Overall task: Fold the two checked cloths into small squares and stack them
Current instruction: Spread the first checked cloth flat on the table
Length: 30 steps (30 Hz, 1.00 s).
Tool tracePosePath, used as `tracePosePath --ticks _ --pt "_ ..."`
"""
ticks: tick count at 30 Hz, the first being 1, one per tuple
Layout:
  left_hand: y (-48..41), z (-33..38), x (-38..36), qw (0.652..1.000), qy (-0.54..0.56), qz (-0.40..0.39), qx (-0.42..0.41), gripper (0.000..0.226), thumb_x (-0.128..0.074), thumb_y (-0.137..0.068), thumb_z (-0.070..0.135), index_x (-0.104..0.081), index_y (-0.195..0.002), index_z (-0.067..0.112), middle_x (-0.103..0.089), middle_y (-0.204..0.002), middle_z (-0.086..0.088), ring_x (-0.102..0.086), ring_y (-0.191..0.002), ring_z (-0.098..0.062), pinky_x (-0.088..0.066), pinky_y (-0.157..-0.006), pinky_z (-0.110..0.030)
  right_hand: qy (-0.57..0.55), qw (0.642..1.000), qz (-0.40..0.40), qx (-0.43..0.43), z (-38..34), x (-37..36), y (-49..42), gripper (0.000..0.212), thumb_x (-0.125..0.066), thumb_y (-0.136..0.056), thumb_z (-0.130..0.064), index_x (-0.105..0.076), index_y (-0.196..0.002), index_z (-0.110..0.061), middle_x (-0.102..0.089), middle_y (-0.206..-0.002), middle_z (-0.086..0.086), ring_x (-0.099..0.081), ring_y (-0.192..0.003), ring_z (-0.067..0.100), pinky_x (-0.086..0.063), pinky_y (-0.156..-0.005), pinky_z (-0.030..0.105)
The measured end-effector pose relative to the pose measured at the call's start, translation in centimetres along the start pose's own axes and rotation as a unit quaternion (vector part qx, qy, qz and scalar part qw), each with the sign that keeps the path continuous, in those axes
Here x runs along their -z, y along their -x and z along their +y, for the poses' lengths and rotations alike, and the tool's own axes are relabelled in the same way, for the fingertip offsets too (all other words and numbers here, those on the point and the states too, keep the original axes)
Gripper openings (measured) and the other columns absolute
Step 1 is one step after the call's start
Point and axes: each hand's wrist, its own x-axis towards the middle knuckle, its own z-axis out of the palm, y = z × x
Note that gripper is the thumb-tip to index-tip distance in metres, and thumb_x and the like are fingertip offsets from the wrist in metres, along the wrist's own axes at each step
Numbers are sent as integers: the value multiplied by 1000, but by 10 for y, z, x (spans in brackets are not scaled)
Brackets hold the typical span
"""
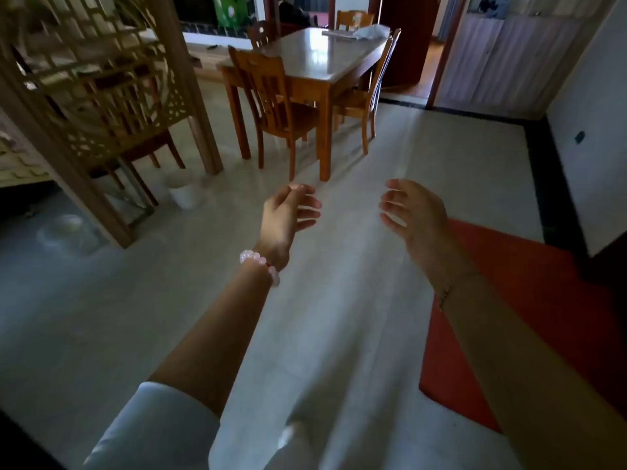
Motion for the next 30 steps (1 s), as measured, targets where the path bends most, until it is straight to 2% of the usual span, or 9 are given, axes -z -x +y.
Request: tracePosePath --ticks 6,13,21,30 --pt "-55 -10 -7 1000 -11 10 3 22 -38 -99 21 -58 -92 14 -62 -81 -1 -61 -73 -13 -52 -71 -25 12 1000 -5 -13 5 -2 -55 22 -47 -92 -16 -65 -79 -17 -63 -65 -5 -63 -76 13 -51 -78 30" --pt "-166 -13 -15 1000 3 5 17 22 -37 -99 21 -57 -93 14 -63 -80 0 -62 -71 -10 -51 -69 -23 32 999 -27 -1 -7 -22 -155 22 -47 -94 -18 -64 -82 -17 -65 -74 -3 -63 -81 15 -50 -76 30" --pt "-289 -5 -18 999 0 7 32 24 -36 -99 20 -58 -89 15 -63 -81 -1 -62 -71 -11 -51 -67 -21 32 999 -27 -1 -18 -57 -269 21 -47 -94 -19 -65 -84 -18 -66 -78 -3 -63 -83 14 -51 -80 32" --pt "-394 -9 -24 999 -9 24 42 26 -34 -100 21 -58 -94 13 -63 -85 -3 -62 -76 -14 -51 -71 -25 21 999 -24 -4 -27 -76 -376 21 -45 -95 -19 -64 -86 -16 -65 -80 -1 -63 -83 15 -50 -81 33"
